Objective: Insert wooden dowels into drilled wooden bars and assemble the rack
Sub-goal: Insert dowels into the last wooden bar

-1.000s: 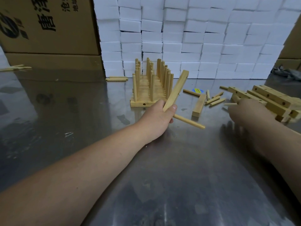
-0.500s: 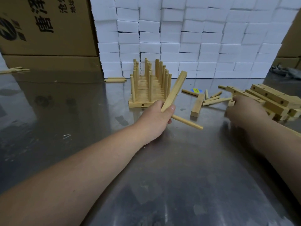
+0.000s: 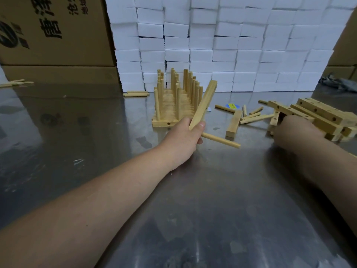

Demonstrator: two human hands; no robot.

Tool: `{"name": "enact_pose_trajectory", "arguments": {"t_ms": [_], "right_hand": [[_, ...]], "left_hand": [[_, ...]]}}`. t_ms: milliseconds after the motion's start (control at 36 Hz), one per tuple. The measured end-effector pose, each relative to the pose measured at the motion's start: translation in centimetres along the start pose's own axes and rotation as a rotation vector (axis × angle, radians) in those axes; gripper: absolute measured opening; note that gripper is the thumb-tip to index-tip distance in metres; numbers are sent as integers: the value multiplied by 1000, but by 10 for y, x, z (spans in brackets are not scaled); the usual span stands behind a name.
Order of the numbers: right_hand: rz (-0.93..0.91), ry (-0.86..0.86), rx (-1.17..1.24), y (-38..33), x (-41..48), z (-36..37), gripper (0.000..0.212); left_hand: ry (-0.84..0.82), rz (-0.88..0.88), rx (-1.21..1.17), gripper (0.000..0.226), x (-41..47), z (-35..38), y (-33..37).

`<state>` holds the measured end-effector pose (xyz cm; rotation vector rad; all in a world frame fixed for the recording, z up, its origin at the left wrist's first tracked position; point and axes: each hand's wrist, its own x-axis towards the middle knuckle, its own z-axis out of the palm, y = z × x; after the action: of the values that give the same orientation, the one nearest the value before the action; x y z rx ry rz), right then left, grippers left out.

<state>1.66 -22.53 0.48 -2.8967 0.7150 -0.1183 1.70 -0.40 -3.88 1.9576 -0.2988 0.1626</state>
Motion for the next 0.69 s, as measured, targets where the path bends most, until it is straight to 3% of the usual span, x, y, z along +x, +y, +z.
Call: {"name": "enact_pose_trajectory", "arguments": {"t_ms": [222, 417, 556, 694], "right_hand": [[-131, 12, -166, 1, 1, 8, 19], [-281, 105, 154, -5, 4, 16, 48], [-570, 170, 341, -17, -5, 22, 40], [-615, 29, 262, -18, -7, 27, 38]], "left_hand": [[0, -7, -31, 20, 0, -1, 0], [-6, -5, -36, 20, 1, 0, -2], [4, -9, -44, 20, 2, 0, -2], [0, -12, -44, 20, 2, 0, 0]]}}
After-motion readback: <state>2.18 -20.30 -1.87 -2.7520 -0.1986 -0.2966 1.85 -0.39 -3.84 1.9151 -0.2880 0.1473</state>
